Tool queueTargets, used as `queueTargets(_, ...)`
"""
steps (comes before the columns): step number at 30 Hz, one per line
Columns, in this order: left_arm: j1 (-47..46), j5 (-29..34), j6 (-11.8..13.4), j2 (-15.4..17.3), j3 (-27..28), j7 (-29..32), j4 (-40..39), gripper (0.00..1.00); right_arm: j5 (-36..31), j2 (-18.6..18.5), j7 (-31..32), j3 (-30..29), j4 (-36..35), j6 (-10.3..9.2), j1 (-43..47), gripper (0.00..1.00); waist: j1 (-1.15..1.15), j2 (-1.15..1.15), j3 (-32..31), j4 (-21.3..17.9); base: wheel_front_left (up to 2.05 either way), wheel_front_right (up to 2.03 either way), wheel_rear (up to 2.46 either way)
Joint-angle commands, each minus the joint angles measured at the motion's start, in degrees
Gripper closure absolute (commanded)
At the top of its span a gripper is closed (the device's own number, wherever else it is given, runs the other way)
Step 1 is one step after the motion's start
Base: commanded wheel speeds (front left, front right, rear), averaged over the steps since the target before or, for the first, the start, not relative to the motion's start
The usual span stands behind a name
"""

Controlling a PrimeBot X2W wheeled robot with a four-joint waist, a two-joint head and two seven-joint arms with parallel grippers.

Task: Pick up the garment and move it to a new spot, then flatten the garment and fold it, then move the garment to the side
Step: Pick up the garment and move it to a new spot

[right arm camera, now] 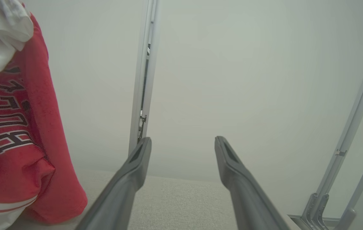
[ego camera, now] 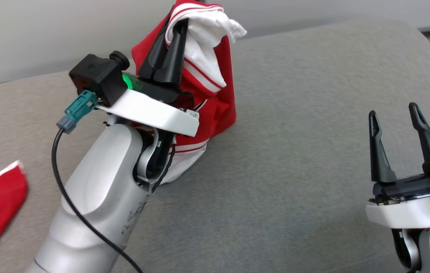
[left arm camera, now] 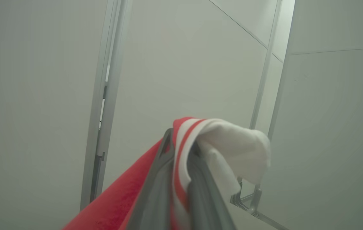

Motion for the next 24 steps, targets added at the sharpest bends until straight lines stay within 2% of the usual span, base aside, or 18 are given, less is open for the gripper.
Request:
queueTargets(1, -1.1, 0.3, -0.5, -0.5, 0.3, -0.2, 0.9, 1.00, 0.4, -0.3, -0.1, -0.3, -0.5, -0.02, -0.8, 0.00, 0.00, 0.00, 3.1, -4.6, 0.00, 0.00, 0.00)
queueTargets(5, -2.7, 1.1, -1.6, -2.1, 0.4, -0.2, 4.6, 1.00, 1.7, -0.2, -0.1, -0.2, -0.5, -0.02, -1.4, 0.00, 0.00, 0.00, 5.4, -9.1, 0.00, 0.00, 0.00)
queueTargets(12, -4.8, 2.0, -3.0, -2.9, -1.0, -0.2, 12.3, 1.00, 4.5, -0.2, -0.1, 1.0, 0.0, -0.02, -1.4, 0.00, 0.00, 0.00, 8.2, -15.4, 0.00, 0.00, 0.00)
queueTargets(16, -5.7, 0.0, -3.2, -3.0, -3.7, -0.2, 15.2, 1.00, 5.7, -0.3, -0.1, 1.9, 0.3, -0.02, -1.7, 0.00, 0.00, 0.00, 9.3, -17.5, 0.00, 0.00, 0.00)
queueTargets(21, -6.2, -3.4, -2.3, -3.0, -9.3, -0.2, 17.1, 1.00, 6.8, -0.3, -0.1, 2.9, 1.0, -0.02, -1.9, 0.00, 0.00, 0.00, 10.2, -18.8, 0.00, 0.00, 0.00)
queueTargets(22, -6.4, -5.0, -1.8, -3.0, -12.0, -0.2, 18.5, 0.00, 7.0, -0.3, -0.1, 3.3, 1.6, -0.02, -2.0, 0.00, 0.00, 0.00, 10.3, -19.0, 0.00, 0.00, 0.00)
queueTargets(24, -6.6, -7.4, -3.1, -3.0, -15.4, -0.2, 19.7, 0.00, 7.2, -0.3, -0.1, 3.8, 1.9, -0.02, -2.5, 0.00, 0.00, 0.00, 10.3, -19.2, 0.00, 0.00, 0.00)
